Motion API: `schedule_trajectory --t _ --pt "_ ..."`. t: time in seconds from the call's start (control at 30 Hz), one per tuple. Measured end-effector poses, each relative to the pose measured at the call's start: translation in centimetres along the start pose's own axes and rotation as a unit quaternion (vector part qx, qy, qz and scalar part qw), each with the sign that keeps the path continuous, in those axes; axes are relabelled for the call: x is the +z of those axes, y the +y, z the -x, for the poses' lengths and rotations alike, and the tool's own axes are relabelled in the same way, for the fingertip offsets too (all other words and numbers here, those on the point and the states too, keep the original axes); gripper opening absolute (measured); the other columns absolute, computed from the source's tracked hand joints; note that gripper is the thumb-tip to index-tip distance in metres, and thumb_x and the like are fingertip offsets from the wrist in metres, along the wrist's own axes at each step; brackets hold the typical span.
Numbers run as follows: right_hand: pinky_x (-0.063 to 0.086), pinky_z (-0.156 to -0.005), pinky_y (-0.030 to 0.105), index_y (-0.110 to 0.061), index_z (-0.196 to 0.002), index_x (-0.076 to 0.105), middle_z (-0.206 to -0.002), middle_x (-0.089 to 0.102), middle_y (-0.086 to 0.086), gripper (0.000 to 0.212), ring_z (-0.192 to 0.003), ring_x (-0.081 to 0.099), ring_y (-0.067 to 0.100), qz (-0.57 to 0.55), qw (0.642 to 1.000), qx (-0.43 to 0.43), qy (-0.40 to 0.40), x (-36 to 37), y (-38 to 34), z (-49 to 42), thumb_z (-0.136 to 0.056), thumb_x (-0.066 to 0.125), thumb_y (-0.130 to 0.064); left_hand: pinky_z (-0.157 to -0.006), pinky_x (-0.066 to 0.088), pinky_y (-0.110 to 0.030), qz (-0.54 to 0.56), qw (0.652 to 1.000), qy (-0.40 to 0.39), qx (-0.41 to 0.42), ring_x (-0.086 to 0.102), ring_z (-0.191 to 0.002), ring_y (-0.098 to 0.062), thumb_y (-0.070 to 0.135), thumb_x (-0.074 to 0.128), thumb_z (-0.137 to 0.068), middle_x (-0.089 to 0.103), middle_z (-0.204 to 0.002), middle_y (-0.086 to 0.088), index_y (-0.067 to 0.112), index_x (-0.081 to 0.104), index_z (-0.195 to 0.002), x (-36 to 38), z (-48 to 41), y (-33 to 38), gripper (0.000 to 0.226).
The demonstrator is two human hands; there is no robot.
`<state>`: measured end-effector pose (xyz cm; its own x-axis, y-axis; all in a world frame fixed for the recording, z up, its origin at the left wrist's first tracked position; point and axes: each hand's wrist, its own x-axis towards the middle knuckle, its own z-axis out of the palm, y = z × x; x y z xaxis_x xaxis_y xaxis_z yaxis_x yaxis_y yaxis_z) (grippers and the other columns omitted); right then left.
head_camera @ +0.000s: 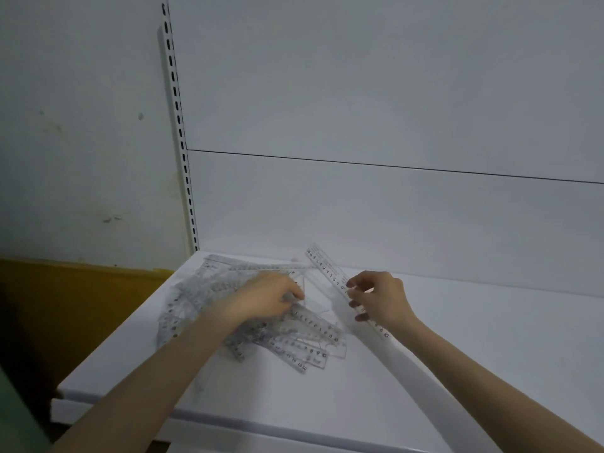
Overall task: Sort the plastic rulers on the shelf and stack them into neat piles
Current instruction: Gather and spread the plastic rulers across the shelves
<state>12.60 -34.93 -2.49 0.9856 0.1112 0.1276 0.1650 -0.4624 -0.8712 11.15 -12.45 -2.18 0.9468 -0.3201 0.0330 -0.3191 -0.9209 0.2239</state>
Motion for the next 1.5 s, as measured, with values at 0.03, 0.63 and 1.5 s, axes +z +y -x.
schedule_trajectory --t 0.03,0.63,1.5 --pt "0.059 -0.051 0.033 -0.001 -0.092 0.068 -0.086 0.067 0.013 0.008 -0.065 0.067 0.022 -0.008 1.000 0.006 0.002 -0.6 0.2 0.0 -0.087 0.062 0.001 -0.099 0.042 -0.028 0.013 1.000 -0.007 0.004 0.057 -0.110 -0.012 0.014 0.056 -0.091 0.063 -0.122 0.003 0.019 0.064 -0.121 -0.2 -0.3 0.1 0.032" --pt "0.059 -0.055 0.037 0.002 -0.094 0.065 -0.091 0.064 0.012 0.009 -0.059 0.069 0.023 -0.075 0.997 0.022 0.007 -4.6 0.6 2.1 -0.089 0.059 -0.003 -0.068 0.035 -0.024 -0.037 0.988 0.150 0.028 0.047 -0.079 -0.006 0.035 0.053 -0.094 0.047 -0.103 0.013 0.021 0.049 -0.128 -1.6 -0.4 1.0 0.037" --pt "0.045 -0.079 0.021 -0.013 -0.119 0.065 -0.118 0.060 0.004 0.040 -0.088 0.056 0.009 0.236 0.938 0.094 0.237 -41.1 22.0 17.2 -0.079 0.068 -0.014 -0.079 0.045 -0.036 0.089 0.980 0.152 0.088 0.051 -0.101 -0.024 0.020 0.061 -0.083 0.055 -0.107 0.000 0.021 0.052 -0.129 8.4 -15.4 39.8 0.046"
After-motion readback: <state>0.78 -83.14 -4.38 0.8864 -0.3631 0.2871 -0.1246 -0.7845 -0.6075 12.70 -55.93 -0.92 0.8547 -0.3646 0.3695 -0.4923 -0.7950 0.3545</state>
